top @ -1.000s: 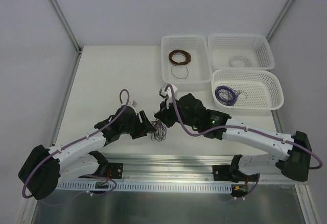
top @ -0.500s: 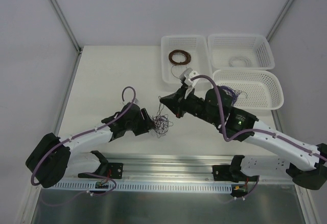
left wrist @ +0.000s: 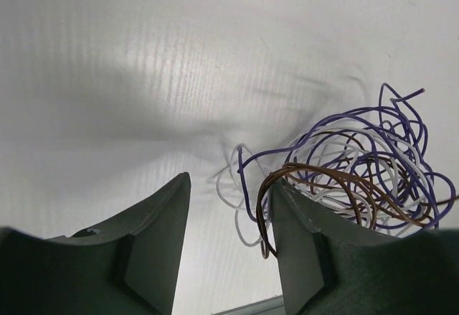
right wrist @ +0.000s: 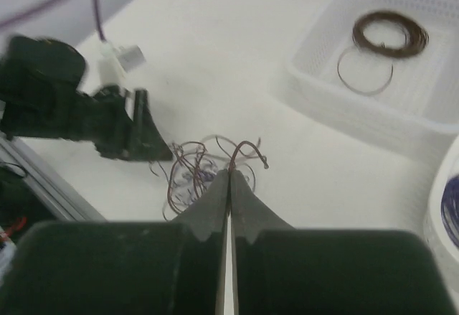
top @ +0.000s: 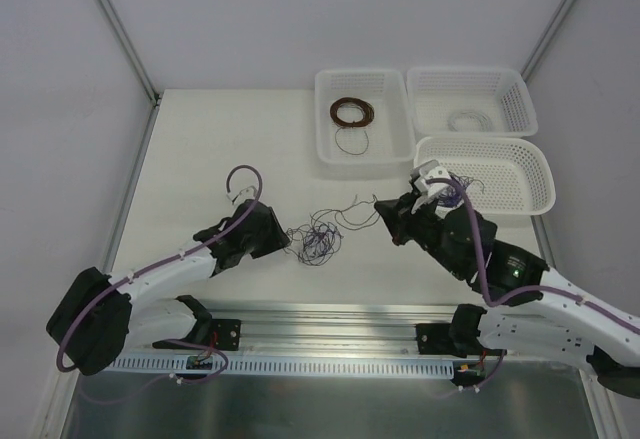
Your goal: Untangle the cables
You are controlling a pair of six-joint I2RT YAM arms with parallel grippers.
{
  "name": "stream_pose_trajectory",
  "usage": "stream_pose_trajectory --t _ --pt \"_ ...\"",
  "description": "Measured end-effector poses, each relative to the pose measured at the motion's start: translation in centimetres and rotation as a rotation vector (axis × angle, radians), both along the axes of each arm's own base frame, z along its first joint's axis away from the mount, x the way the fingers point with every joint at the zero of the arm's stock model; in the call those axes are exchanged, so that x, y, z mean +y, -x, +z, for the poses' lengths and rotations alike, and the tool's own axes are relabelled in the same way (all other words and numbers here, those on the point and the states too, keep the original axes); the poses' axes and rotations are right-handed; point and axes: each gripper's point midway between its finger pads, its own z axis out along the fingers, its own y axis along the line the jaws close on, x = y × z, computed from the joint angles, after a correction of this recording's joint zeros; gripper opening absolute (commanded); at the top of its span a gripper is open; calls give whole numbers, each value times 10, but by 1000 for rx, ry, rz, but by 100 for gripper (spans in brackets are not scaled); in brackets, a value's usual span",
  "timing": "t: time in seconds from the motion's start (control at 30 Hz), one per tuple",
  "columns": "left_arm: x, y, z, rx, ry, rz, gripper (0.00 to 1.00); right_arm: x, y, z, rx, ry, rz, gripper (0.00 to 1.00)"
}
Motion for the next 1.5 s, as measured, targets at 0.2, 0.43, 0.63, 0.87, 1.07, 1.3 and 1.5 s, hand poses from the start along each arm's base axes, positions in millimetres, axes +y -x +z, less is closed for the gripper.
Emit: stream_pose_trajectory --t 0.2,0.43,0.63,0.87,1.07,1.3,1.5 --pt "28 -7 14 -59 -55 56 47 -25 -1 -102 167 207 -116 3" --pt "60 -12 42 -157 -76 123 51 -67 -3 -161 315 337 -323 60" --pt "63 -4 52 -178 -112 51 66 -82 3 -180 381 427 -368 66" --pt "39 10 69 -176 -33 -111 80 -28 6 -179 406 409 -148 68" --pt "15 24 79 -142 62 -235 97 -3 -14 -215 472 470 -120 67" --pt "-1 36 77 -104 89 -319 99 10 -59 -250 578 494 -109 64" --pt "-12 42 71 -70 76 -366 99 20 -78 -287 647 534 -74 58"
